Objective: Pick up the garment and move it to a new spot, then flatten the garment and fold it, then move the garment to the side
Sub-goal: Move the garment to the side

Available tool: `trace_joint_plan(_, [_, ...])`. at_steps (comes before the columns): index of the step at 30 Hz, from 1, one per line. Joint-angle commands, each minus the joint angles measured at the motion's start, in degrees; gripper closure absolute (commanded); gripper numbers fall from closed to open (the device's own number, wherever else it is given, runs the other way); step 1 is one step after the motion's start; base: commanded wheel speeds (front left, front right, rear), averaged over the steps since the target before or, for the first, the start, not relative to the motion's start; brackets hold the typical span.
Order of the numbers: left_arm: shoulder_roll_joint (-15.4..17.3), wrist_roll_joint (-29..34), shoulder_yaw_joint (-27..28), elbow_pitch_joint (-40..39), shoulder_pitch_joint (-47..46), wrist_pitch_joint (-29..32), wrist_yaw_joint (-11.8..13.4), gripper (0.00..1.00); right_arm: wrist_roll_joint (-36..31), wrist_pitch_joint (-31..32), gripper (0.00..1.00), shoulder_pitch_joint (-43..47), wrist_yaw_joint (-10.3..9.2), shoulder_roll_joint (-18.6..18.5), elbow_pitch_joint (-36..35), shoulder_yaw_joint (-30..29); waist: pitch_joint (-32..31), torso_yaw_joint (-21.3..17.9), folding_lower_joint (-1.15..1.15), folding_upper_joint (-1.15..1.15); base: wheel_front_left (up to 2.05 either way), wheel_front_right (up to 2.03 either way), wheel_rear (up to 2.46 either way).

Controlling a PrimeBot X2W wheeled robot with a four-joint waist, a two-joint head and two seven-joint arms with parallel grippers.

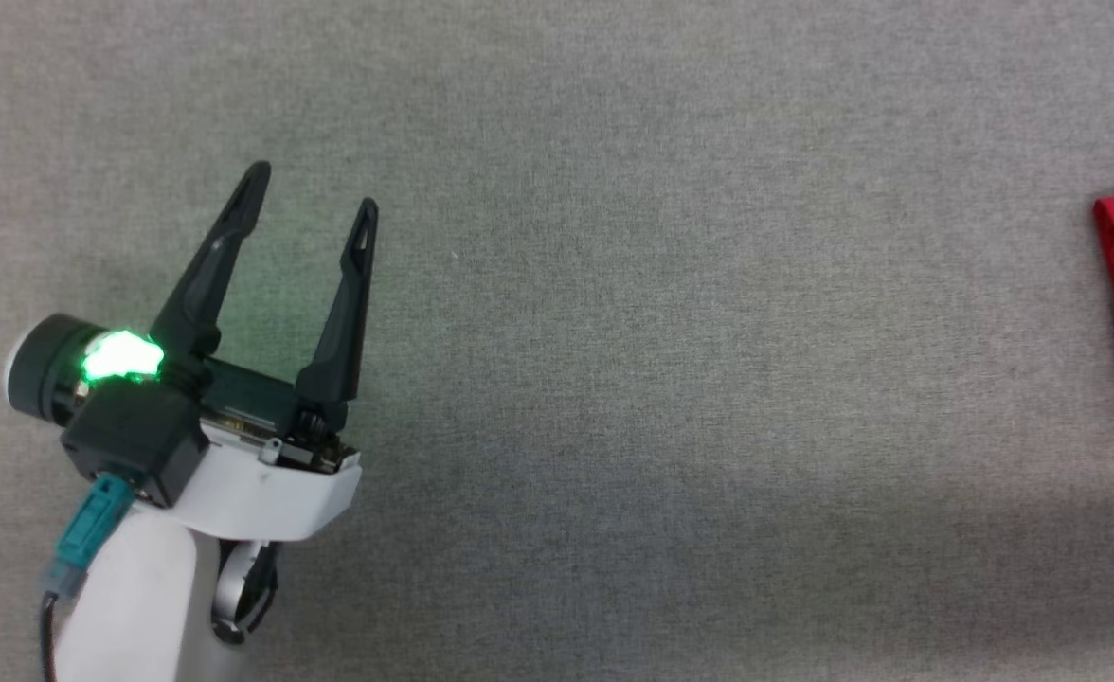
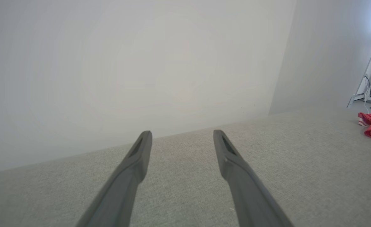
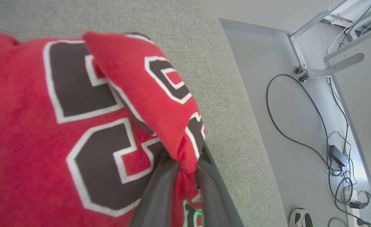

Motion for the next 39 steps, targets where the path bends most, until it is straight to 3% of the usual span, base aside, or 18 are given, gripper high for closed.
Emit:
trace_joint_plan(1, [-0.3, 0.3, 0.2, 0.3, 0.5, 0.0, -0.1, 0.00, 0.0, -0.8, 0.70, -0.6, -0.06, 0.4, 0.5, 0.4, -0.9, 0.0, 0.00, 0.00, 0.00, 0.00, 0.00])
trace_joint_plan(2, [-0.5, 0.3, 0.3, 0.5, 0.7, 0.0, -0.1, 0.00, 0.1, -1.4, 0.53, -0.7, -0.06, 0.1, 0.8, 0.7, -1.4, 0.1, 0.00, 0.00, 0.00, 0.00, 0.00])
trace_joint_plan(3, [-0.8, 0.4, 0.5, 0.7, 0.9, 0.0, -0.1, 0.00, 0.3, -1.9, 0.06, -0.7, -0.06, -0.2, 1.0, 1.0, -1.9, 0.2, 0.00, 0.00, 0.00, 0.00, 0.00])
trace_joint_plan(4, [-1.1, 0.4, 0.8, 1.0, 1.3, 0.0, -0.1, 0.00, 0.5, -2.5, 0.00, -0.7, -0.06, -0.5, 1.1, 1.2, -2.6, 0.2, 0.00, 0.00, 0.00, 0.00, 0.00])
trace_joint_plan(12, [-4.1, -0.4, 3.0, 4.4, 5.7, 0.0, 0.1, 0.00, 3.2, -5.1, 0.00, 3.2, -0.06, -2.4, 0.6, 3.5, -9.9, 1.7, 0.00, 0.00, 0.00, 0.00, 0.00])
trace_joint_plan(16, [-5.7, -0.7, 3.9, 6.1, 8.2, 0.0, 0.0, 0.00, 5.6, -6.0, 0.00, 5.8, -0.06, -1.5, -1.8, 5.6, -13.7, 2.9, 0.00, 0.00, 0.00, 0.00, 0.00])
trace_joint_plan(22, [-7.4, -1.2, 4.8, 9.1, 11.6, 0.0, -0.1, 0.00, 10.5, -7.1, 0.00, 10.1, -0.06, 1.7, -8.4, 10.9, -18.5, 5.1, 0.00, 0.00, 0.00, 0.00, 0.00])
trace_joint_plan(30, [-8.6, -2.4, 6.7, 13.7, 15.5, 0.0, -0.1, 0.00, 11.9, -10.7, 0.00, 16.3, -0.06, 7.7, -16.7, 16.5, -23.8, 7.5, 0.00, 0.00, 0.00, 0.00, 0.00])
trace_joint_plan(39, [-9.1, -3.2, 6.9, 16.4, 18.5, 0.0, -0.1, 0.00, 10.9, -16.4, 0.00, 23.6, -0.06, 13.8, -23.1, 15.2, -28.0, 9.7, 0.00, 0.00, 0.00, 0.00, 0.00])
